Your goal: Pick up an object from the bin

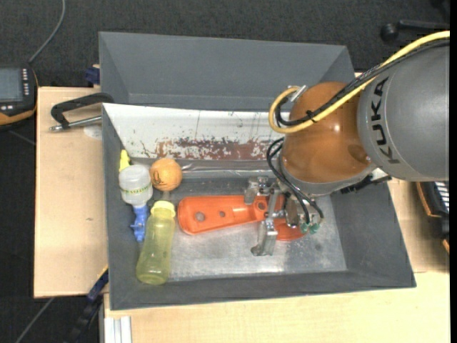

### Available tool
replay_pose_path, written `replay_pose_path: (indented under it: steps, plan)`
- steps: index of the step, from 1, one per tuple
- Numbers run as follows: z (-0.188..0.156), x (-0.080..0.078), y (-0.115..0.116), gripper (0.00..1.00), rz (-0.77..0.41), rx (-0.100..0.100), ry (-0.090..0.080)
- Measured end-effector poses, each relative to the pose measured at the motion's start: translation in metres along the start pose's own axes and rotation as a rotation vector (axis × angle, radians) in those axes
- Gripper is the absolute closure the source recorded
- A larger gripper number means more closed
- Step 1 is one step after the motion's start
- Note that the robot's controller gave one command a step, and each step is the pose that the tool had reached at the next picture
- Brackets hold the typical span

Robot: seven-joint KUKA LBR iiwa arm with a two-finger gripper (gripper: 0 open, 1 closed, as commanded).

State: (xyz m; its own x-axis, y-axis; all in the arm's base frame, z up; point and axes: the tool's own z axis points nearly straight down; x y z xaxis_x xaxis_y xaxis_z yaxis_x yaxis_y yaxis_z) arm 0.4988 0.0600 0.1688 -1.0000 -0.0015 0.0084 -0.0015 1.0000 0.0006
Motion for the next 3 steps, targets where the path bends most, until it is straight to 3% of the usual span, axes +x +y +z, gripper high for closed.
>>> replay_pose_path:
  steps: [1,2,3]
  plan:
    - [-0.004,-0.001,0.000,0.00,0.001,-0.001,-0.008]
    - [0.013,-0.005,0.008,0.00,-0.098,0.001,-0.012]
    - [0.064,-0.026,0.034,0.00,-0.300,0.000,-0.010]
